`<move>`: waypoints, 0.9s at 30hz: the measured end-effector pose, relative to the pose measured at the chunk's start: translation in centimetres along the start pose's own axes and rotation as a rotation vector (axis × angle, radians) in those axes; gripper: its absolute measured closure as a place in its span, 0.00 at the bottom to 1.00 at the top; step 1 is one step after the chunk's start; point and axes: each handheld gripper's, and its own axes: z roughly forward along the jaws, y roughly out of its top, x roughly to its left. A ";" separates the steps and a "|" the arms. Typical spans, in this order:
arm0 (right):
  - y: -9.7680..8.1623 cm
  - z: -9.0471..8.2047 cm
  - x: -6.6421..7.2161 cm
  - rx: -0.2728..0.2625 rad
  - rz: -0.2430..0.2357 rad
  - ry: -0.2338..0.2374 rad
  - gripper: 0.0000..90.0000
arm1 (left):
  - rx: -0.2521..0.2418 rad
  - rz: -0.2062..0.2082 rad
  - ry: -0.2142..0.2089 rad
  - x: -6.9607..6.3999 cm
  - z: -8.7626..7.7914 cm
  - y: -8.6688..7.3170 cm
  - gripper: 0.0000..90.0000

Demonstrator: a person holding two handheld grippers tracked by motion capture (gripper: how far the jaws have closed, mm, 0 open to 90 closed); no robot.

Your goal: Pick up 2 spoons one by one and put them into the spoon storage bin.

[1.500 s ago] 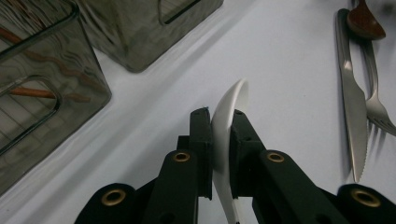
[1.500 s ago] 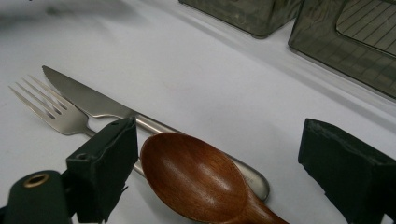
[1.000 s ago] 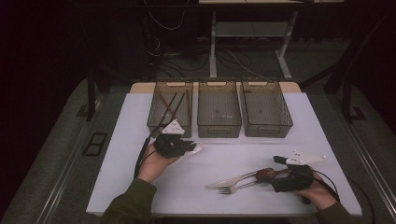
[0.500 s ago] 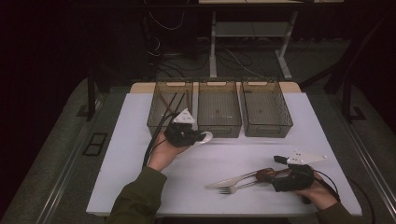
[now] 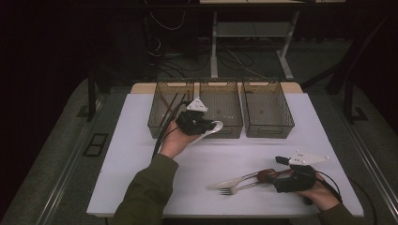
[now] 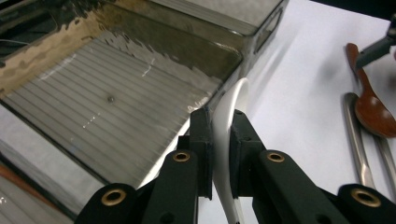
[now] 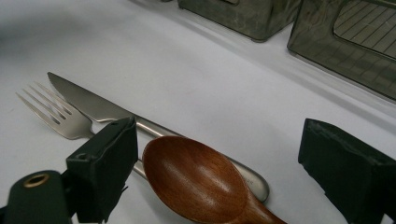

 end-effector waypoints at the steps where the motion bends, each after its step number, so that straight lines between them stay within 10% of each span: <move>1: 0.0 0.0 0.0 0.000 0.001 -0.001 0.13 | -0.003 0.000 0.003 0.1 0.1 0.1 0.90; 27: 0.0 -0.1 0.0 -0.005 -0.009 0.001 0.13 | -0.011 0.010 0.063 3.0 4.4 5.1 0.90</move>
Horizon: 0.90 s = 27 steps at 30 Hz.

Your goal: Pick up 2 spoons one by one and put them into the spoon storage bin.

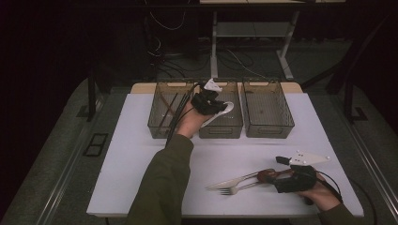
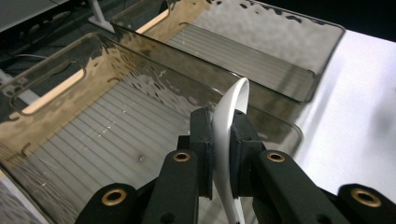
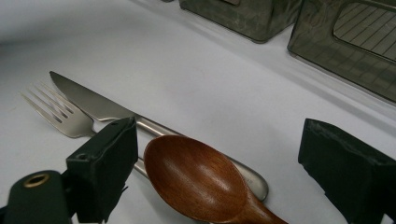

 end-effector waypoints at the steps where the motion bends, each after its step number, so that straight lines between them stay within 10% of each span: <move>1: 0.0 0.0 0.0 0.000 0.001 0.001 0.13 | -0.001 -0.002 0.005 0.1 0.3 0.2 0.90; 21: 0.0 -0.2 0.0 -0.010 0.004 0.005 0.13 | 0.069 -0.054 0.024 0.8 4.2 -0.8 0.90; 27: 0.0 -0.2 0.0 -0.015 0.005 0.005 0.13 | 0.048 -0.076 0.024 0.8 4.3 -1.0 0.66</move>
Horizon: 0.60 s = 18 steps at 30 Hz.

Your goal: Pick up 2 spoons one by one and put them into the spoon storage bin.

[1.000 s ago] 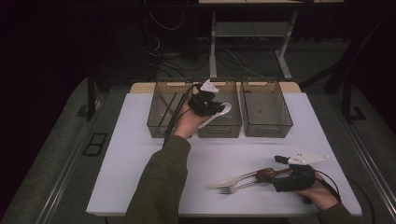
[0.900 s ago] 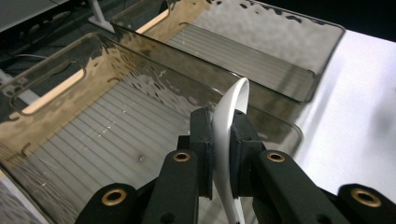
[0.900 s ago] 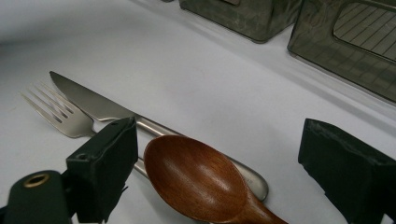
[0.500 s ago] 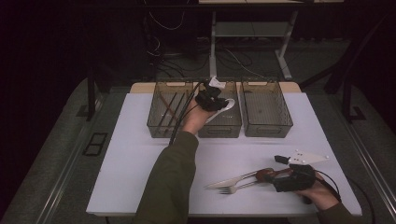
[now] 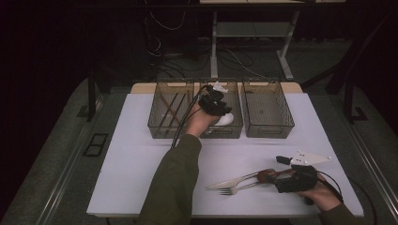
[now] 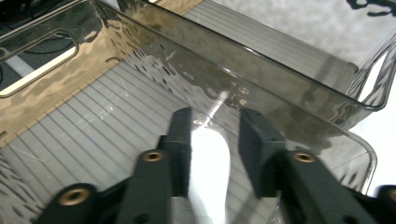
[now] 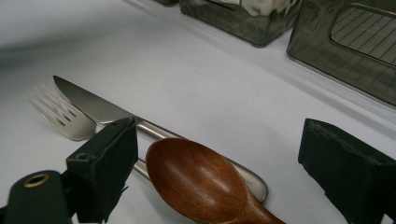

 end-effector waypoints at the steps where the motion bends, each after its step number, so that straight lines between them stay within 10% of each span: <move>1: 0.0 0.0 0.0 0.000 0.000 0.000 0.13 | 0.003 0.007 -0.002 0.1 -0.1 0.0 0.63; 18: 0.0 -0.1 -0.2 0.006 0.008 -0.002 0.13 | -0.080 0.013 -0.071 -1.9 -4.2 -0.7 0.36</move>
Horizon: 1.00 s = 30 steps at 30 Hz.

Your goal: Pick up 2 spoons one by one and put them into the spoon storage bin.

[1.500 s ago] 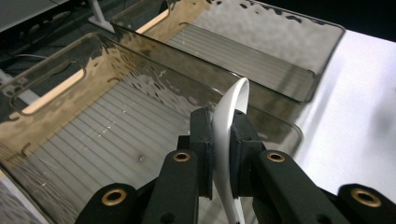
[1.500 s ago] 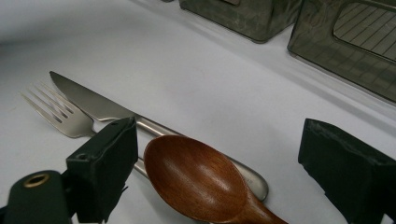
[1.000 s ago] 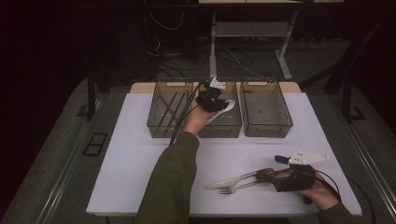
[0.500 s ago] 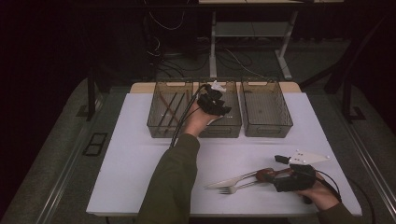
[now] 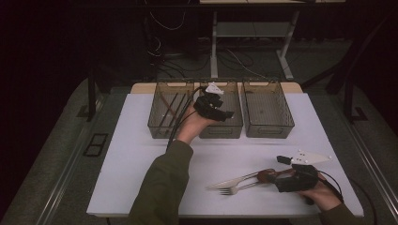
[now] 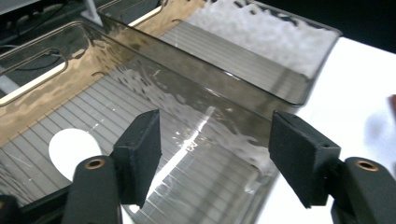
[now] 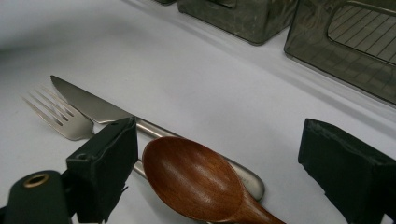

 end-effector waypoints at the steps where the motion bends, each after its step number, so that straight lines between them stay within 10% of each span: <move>1: 0.0 0.0 0.0 0.001 0.002 -0.001 0.13 | 0.001 -0.001 -0.002 -0.1 -0.3 -0.1 0.36; 13: 0.0 0.0 0.0 0.003 0.010 0.007 0.13 | -0.018 -0.009 -0.059 -2.0 -4.2 -4.9 0.20; 30: 0.0 0.0 -0.3 0.006 0.029 0.007 0.13 | 0.013 -0.012 0.004 -4.6 -8.9 -12.4 0.10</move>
